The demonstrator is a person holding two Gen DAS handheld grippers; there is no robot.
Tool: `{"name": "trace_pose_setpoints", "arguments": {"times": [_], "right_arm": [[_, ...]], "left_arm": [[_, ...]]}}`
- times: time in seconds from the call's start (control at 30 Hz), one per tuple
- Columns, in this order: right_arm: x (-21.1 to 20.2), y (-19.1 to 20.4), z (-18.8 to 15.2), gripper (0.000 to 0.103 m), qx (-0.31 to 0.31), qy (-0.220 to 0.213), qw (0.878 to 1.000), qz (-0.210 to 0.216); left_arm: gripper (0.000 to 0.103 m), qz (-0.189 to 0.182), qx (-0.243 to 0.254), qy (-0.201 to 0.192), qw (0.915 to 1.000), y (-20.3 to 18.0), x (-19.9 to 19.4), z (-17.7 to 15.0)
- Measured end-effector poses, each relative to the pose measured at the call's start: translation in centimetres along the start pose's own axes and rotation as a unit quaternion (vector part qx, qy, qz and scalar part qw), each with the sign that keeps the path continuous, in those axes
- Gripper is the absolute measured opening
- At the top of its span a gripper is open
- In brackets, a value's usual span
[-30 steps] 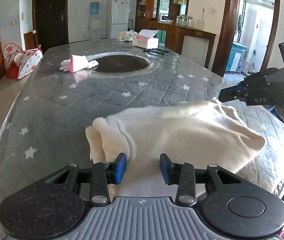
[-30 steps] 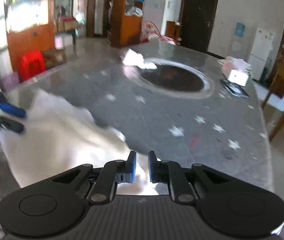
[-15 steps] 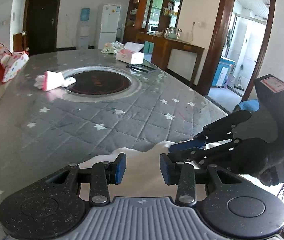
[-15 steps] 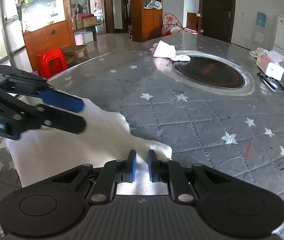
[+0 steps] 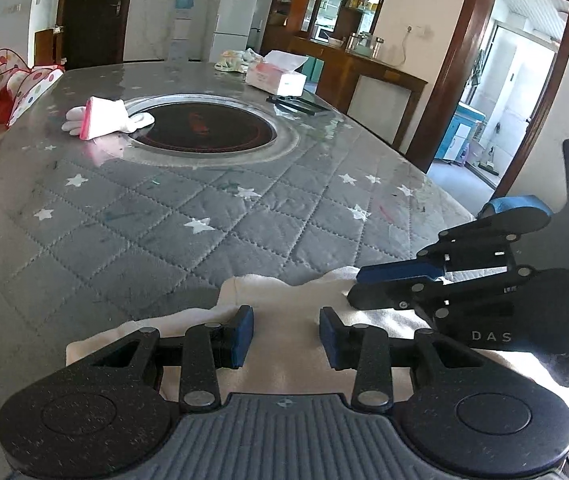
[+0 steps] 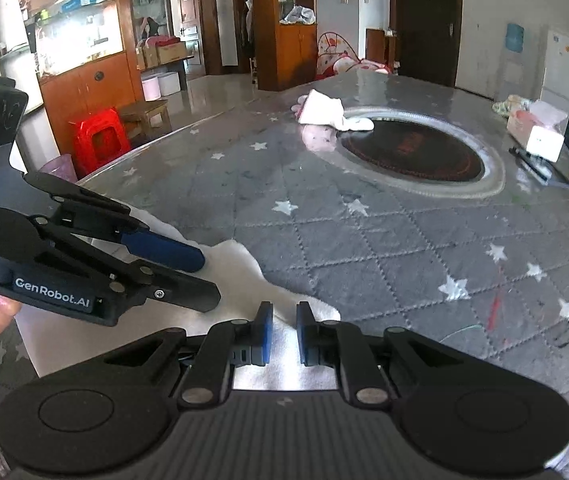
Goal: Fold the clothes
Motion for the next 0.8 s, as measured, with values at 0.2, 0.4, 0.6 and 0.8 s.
{"name": "trace_pose_setpoints", "arguments": {"times": [0.2,0.4,0.6,0.8], "right_arm": [[-1.5,1.8,-0.3,0.012,-0.015,-0.014,1.0,0.012],[-1.4,2.8,-1.0,0.012,-0.025,-0.008,1.0,0.017],[-0.8,2.5,-1.7,0.012,-0.019,-0.003,1.0,0.009],[-3.3,3.8,-1.9,0.012,-0.038,-0.011,0.999,0.017]], "left_arm": [[0.041,0.007,0.003,-0.014,0.9999,-0.1,-2.1,-0.4],[0.041,0.031,0.014,-0.023,0.9991,0.2,-4.0,-1.8],[0.041,0.05,-0.005,-0.014,0.9986,1.6,-4.8,-3.0],[0.041,0.064,0.008,-0.03,0.9975,1.2,-7.2,-4.0]]}}
Point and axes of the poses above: each gripper's, at about its wrist camera, not at the fingertips, and x roughly the way its jaws point, y to its left, z to its top, the point moved 1 cm from there along x, roughly the way its jaws point, and after that the axes turned 9 degrees about z, right-handed, at the moved point
